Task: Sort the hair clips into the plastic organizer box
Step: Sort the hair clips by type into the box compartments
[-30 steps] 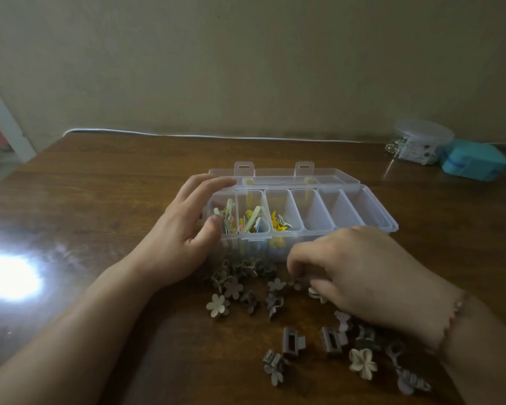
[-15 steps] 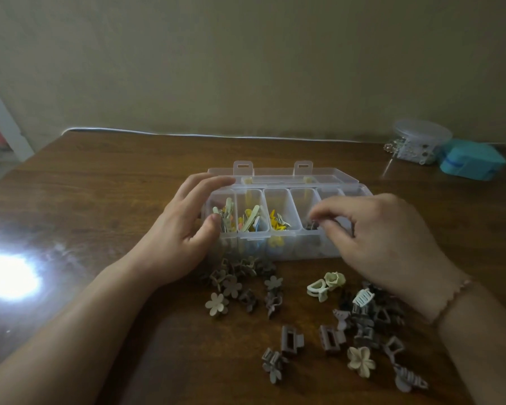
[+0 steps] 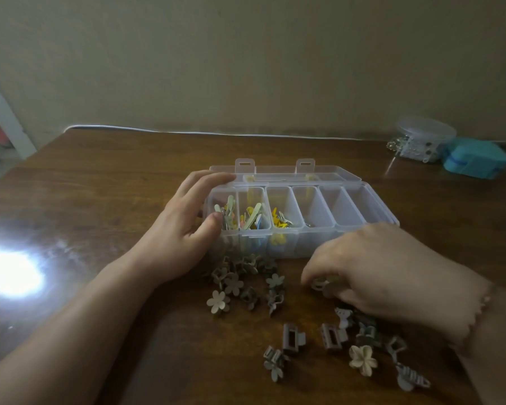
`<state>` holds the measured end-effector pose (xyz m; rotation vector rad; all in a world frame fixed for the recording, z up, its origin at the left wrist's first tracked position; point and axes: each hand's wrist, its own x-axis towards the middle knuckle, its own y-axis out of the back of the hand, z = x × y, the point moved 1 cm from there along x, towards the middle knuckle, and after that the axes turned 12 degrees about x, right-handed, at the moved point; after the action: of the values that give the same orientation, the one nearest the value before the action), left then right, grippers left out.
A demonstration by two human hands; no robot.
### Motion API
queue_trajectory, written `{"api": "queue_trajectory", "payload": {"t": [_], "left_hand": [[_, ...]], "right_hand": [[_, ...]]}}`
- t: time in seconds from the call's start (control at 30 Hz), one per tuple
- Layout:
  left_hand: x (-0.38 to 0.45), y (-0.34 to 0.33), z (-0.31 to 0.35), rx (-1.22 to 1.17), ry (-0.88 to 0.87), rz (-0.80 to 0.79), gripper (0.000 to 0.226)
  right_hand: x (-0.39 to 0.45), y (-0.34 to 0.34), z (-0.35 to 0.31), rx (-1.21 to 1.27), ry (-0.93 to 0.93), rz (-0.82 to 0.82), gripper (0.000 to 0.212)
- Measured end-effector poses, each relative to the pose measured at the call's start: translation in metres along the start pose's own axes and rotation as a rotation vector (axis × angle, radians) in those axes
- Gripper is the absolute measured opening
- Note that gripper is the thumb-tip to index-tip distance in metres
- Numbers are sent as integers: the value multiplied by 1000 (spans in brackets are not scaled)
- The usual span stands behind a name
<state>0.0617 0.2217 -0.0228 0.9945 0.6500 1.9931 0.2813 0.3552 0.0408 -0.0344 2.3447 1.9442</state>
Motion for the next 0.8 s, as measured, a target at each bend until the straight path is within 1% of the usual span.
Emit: {"api": "queue_trajectory", "payload": {"t": [0.03,0.1,0.13,0.17,0.2,0.23,0.27,0.33,0.4,0.5,0.6,0.63,0.67,0.73,0.77,0.8], "left_hand": [[0,0,0,-1,1,0,53],[0,0,0,-1,6,0,54],[0,0,-1,-2,8,-1,55],[0,0,-1,-4,7,0,54],[0,0,0,-3,3,3,53],[0,-1,0,1,-4,9,52],[0,-1,0,4,-9,13,51],[0,-1,0,-3,-4,10,50],[0,-1,0,-9,3,6,51],[0,-1,0,-4,1,4,53],[0,0,0,-9,8,2,54],[0,0,0,-11,8,3,55],[0,0,0,-17,9,3,55],[0,0,-1,-46,18,0,54],[0,0,-1,-60,22,0,54],[0,-1,-2,-68,24,0,53]], "right_hand": [[0,2,-1,36,12,41,34],[1,4,1,192,20,144,30],[0,7,2,284,21,253,28],[-2,9,4,334,21,403,25],[-3,10,8,337,-8,544,22],[-4,9,13,310,-62,647,20],[-2,8,17,283,-126,712,18],[2,3,24,284,-234,749,17],[7,-2,27,332,-289,686,17],[8,0,25,348,-234,581,30],[2,11,21,274,-158,602,36],[-2,15,18,282,-175,584,39],[-6,19,14,287,-226,516,41],[-12,20,5,232,-378,275,37],[-14,19,2,192,-429,173,34],[-13,16,-2,148,-444,104,32]]}}
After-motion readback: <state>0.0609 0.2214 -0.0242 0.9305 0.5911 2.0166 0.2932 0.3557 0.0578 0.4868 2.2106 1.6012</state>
